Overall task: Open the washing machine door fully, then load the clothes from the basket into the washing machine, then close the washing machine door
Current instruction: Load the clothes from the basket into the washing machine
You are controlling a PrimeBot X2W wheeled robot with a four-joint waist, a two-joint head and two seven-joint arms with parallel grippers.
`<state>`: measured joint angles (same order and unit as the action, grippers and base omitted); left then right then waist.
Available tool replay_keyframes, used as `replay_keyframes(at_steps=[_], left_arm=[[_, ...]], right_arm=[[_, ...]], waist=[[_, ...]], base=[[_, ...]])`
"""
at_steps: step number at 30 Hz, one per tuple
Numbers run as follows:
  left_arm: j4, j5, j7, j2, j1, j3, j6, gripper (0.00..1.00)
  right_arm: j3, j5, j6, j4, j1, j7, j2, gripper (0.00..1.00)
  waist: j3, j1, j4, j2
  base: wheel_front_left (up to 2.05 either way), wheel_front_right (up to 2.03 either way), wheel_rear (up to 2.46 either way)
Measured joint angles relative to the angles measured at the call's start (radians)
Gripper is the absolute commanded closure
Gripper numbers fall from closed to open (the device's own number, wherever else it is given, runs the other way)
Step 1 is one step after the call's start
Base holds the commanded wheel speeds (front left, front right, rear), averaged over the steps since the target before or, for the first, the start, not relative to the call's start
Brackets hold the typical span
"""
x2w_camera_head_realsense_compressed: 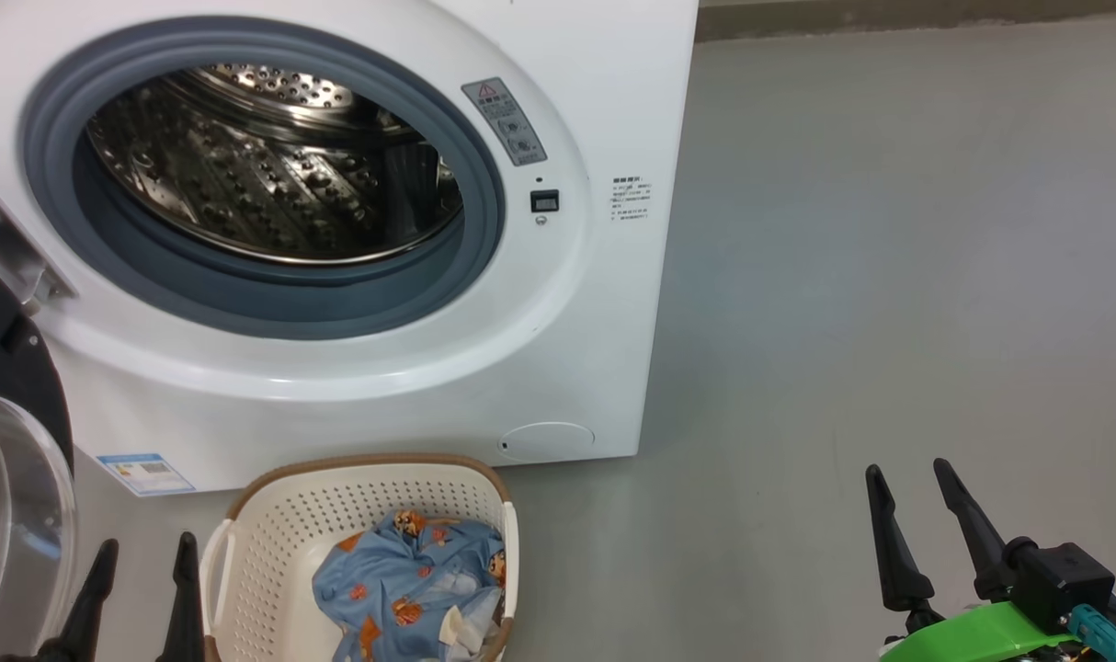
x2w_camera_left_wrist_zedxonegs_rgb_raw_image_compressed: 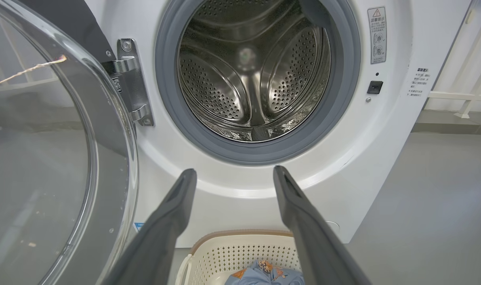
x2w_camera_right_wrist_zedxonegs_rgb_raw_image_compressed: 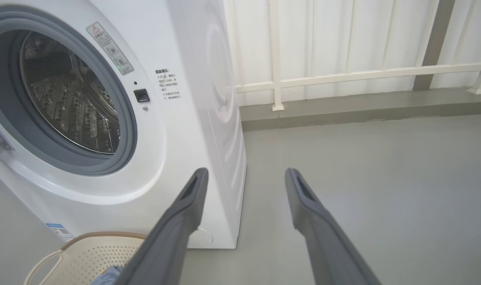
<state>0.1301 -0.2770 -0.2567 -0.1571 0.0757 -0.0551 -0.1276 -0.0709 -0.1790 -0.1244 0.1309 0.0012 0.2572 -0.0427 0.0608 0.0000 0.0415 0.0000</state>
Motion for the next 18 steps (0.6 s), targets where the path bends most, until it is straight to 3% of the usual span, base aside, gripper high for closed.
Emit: replay_keyframes(at_steps=[18], left_arm=[[0.088,-0.126,0.000,-0.072,-0.077,0.118,0.000,0.00]], right_arm=[[0.027,0.000,0.000,-0.014,-0.052,0.000,0.000,0.00]], waist=[[0.168,0.0000,-0.031,0.0000]], base=[[0.00,0.00,0.00]])
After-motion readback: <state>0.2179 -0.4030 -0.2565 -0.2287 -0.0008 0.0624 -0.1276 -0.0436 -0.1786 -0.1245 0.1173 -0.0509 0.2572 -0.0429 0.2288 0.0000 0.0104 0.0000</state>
